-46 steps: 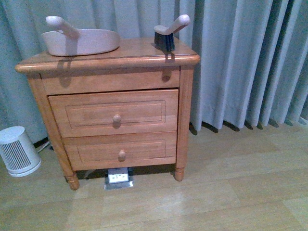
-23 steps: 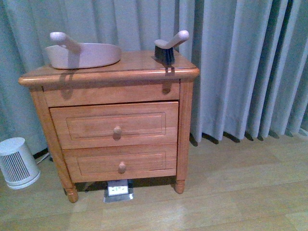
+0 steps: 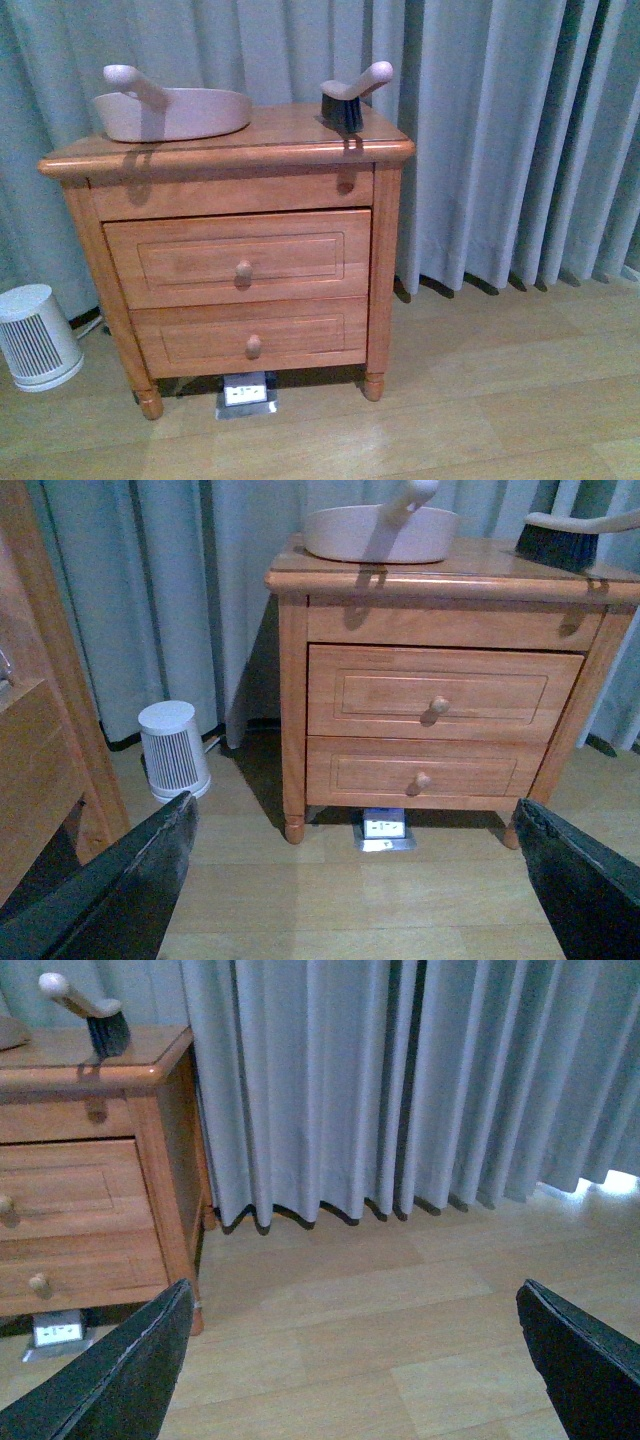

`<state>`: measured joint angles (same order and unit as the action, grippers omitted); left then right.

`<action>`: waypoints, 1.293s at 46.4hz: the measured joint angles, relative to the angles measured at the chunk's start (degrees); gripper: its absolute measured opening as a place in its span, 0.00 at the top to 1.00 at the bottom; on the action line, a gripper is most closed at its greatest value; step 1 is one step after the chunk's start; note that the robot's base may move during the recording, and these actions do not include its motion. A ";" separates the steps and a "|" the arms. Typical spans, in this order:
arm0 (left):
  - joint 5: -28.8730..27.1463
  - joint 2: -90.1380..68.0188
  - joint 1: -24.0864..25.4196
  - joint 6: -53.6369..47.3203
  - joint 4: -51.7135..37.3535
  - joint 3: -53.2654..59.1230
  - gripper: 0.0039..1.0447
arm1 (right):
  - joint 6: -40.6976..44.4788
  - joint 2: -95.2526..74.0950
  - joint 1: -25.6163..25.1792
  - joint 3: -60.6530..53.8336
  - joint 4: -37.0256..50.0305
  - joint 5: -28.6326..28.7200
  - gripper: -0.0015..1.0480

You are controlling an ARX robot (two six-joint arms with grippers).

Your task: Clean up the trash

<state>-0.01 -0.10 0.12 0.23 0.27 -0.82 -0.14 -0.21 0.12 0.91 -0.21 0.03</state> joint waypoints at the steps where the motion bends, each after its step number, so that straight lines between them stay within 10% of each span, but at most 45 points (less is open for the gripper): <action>1: 0.00 0.00 0.00 0.00 0.00 0.00 0.07 | 0.00 0.00 0.00 0.00 0.00 0.00 0.07; 60: 0.02 0.04 -0.02 0.00 0.00 0.00 0.07 | 0.00 0.02 0.00 0.00 0.00 0.02 0.07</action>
<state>0.01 -0.05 0.10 0.23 0.27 -0.82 -0.14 -0.19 0.12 0.91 -0.21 0.05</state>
